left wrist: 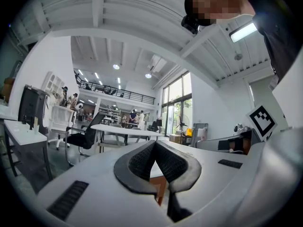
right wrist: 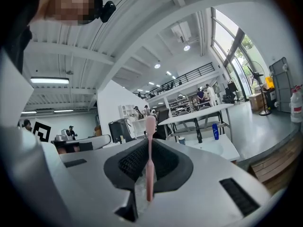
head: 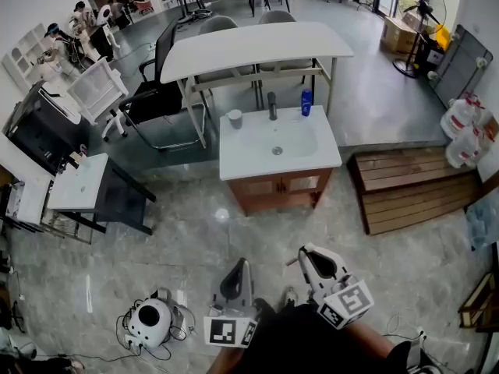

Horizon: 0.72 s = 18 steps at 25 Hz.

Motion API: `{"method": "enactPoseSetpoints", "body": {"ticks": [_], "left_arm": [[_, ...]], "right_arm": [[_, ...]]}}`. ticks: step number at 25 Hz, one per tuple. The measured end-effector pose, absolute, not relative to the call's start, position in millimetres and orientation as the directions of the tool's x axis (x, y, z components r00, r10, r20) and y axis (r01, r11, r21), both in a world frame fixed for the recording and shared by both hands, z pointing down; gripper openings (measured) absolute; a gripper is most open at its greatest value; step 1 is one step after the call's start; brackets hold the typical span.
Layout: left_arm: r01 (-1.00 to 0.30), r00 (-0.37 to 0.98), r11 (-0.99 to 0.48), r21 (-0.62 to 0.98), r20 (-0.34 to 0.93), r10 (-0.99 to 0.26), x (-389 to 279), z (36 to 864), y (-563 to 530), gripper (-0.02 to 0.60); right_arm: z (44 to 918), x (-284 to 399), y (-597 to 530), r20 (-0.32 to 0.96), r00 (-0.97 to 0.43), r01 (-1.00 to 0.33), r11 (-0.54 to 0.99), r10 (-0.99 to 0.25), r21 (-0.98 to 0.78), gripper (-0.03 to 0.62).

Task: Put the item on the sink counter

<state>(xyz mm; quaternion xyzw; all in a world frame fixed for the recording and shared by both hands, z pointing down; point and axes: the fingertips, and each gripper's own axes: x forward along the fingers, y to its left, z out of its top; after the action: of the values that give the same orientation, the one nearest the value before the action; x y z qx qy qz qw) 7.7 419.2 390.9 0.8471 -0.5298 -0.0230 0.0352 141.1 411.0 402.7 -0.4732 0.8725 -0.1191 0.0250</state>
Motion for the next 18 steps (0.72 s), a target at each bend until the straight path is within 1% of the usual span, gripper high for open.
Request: {"method": "enactPoseSetpoints", "body": {"ticks": [5, 10, 18], "left_arm": [[-0.907, 0.414, -0.411, 0.097, 0.015, -0.91, 23.6, 396.7, 417.0, 0.015], [-0.904, 0.424, -0.421, 0.08, 0.026, -0.905, 32.8, 402.4, 404.9, 0.015], [-0.896, 0.436, -0.431, 0.104, 0.031, -0.9, 30.1, 416.2, 349.2, 0.015]], "right_arm": [[407.7, 156.4, 401.2, 0.071, -0.567, -0.811, 0.54, -0.821, -0.226, 0.023], [409.8, 164.1, 388.1, 0.071, -0.567, -0.809, 0.538, -0.821, -0.237, 0.023], [420.7, 157.8, 334.3, 0.084, -0.559, -0.818, 0.531, -0.825, -0.221, 0.023]]}}
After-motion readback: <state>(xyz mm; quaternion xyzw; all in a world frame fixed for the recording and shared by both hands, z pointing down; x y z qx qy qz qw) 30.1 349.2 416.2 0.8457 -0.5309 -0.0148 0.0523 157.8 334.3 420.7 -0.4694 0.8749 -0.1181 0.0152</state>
